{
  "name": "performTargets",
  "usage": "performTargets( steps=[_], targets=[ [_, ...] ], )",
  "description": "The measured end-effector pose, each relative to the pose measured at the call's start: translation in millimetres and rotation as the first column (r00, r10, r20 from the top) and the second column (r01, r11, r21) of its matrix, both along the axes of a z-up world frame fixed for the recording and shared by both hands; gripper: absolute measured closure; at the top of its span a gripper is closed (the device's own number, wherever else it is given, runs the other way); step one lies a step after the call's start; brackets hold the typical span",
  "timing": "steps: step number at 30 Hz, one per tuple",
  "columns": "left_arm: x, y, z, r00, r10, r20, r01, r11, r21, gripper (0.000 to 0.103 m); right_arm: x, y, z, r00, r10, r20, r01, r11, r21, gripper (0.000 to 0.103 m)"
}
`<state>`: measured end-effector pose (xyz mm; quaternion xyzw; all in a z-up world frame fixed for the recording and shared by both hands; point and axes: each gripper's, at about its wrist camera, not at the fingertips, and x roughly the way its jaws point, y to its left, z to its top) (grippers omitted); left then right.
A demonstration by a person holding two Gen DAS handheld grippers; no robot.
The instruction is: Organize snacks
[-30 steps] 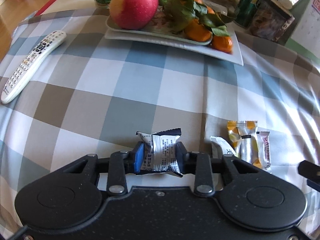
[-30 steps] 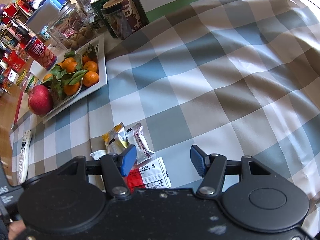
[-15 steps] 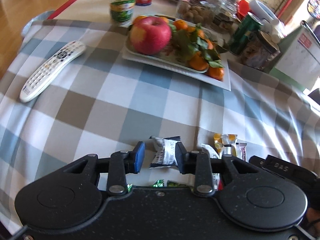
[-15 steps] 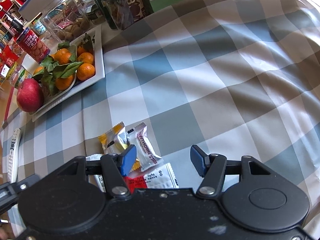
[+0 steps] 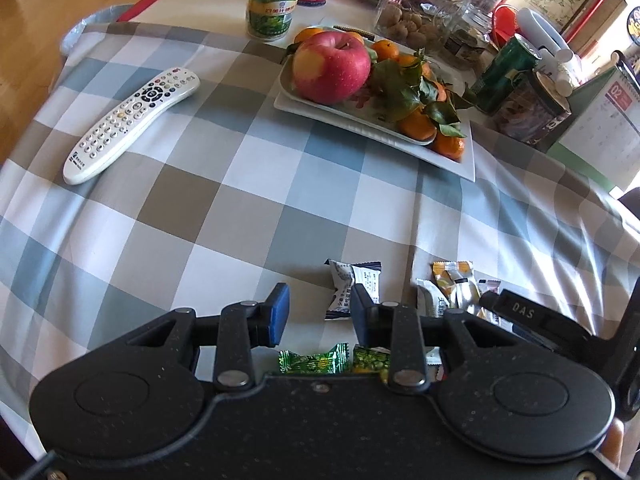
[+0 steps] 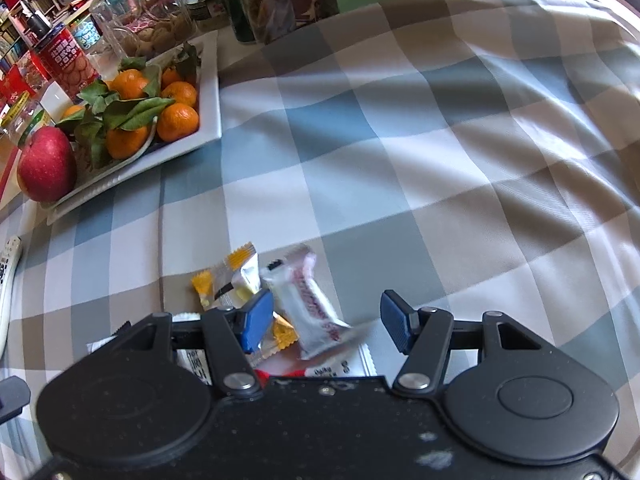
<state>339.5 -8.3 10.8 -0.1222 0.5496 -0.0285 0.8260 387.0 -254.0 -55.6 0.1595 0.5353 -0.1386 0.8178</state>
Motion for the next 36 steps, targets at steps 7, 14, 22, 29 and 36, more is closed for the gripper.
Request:
performTargets(
  steps=[7,14,22,29,36],
  targets=[
    [-0.3,-1.4,-1.4,1.000,-0.012,-0.002,0.012,1.000,0.010,0.062,3.0,1.9,-1.0,1.000,0.012,0.003,-0.012,1.000,-0.023,0.040],
    [1.1,-0.3,-2.6,1.000,-0.005,-0.005,0.005,1.000,0.012,0.062,3.0,-7.7,-3.1,0.999,-0.021,-0.024,0.020,1.000,-0.024,0.041],
    [0.6,-4.4,-3.4,1.000,-0.026,-0.007,0.026,1.000,0.007,0.062,5.0,5.7,-7.3,0.999,0.027,-0.034,-0.028,0.999,-0.032,0.042],
    [2.1,-3.8,-3.0,1.000,-0.017,0.007,0.017,1.000,0.011,0.062,6.6,3.0,-8.1,0.999,0.013,-0.039,-0.014,1.000,-0.023,0.046],
    [5.9,-5.7,-8.4,1.000,-0.027,0.002,0.027,0.999,0.025,0.062,7.3,11.4,-7.2,0.996,0.076,-0.057,-0.082,0.990,-0.112,0.078]
  ],
)
